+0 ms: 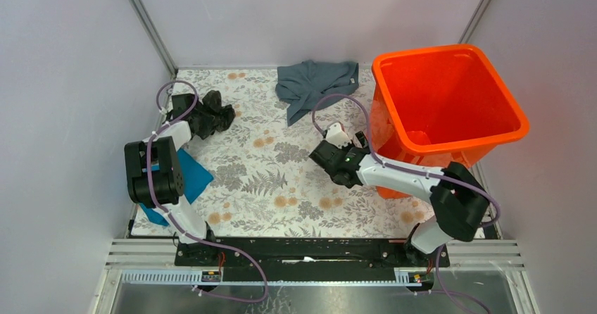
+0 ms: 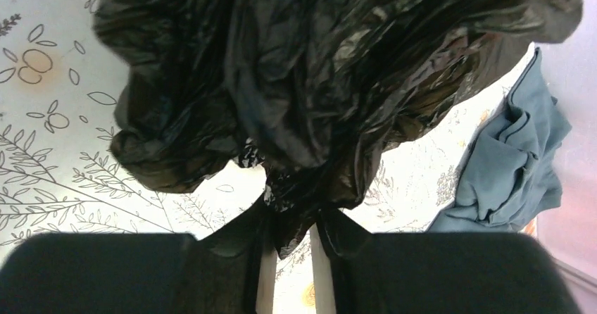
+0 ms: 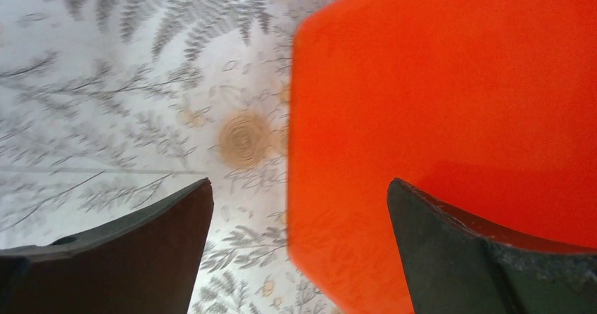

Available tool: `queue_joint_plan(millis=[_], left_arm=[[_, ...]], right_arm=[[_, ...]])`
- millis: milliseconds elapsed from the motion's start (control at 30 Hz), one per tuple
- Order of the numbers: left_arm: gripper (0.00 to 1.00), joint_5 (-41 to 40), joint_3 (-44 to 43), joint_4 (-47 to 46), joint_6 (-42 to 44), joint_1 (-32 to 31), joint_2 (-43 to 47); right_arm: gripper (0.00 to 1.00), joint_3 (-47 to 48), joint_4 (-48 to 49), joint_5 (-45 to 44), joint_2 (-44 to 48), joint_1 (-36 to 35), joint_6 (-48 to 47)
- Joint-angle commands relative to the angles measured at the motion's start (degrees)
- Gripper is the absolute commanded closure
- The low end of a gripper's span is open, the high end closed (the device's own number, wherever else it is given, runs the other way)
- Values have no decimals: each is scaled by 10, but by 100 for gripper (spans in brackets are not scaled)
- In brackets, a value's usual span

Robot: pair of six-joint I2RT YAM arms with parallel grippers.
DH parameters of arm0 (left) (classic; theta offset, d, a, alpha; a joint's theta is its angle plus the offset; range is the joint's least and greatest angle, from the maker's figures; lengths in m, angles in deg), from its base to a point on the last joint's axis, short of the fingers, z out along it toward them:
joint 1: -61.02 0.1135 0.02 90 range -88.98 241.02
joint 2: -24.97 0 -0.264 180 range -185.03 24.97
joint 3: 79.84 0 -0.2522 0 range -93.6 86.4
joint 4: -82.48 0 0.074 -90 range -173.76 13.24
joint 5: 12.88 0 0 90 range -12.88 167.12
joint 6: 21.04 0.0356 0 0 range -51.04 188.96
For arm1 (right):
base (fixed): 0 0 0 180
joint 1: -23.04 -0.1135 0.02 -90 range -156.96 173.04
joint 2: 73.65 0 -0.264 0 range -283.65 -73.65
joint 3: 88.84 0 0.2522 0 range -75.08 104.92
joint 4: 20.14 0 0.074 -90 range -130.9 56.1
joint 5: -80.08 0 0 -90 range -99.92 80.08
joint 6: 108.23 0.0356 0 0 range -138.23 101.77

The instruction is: Put the trash bags into the trash bin

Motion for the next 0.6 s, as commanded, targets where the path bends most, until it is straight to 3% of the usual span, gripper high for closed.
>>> queue_joint_plan(millis=[0,100,233,367,567], left_arm=[[83,35,-8,-28,28,2,11],[100,98,4,-31,31,0,27],[100,189,70,-67,22,-31,100],[100,294,209,-167,-9,-64,216],[100,318,437,-244,-57,-125,413]], right_arm=[[0,-15,36,135,70,-21,-21],[0,-29,59,228,103,-35,-3],[0,-50,94,323,134,-35,23],[0,-55,131,372,141,-35,33],[0,-75,260,427,133,-35,67]])
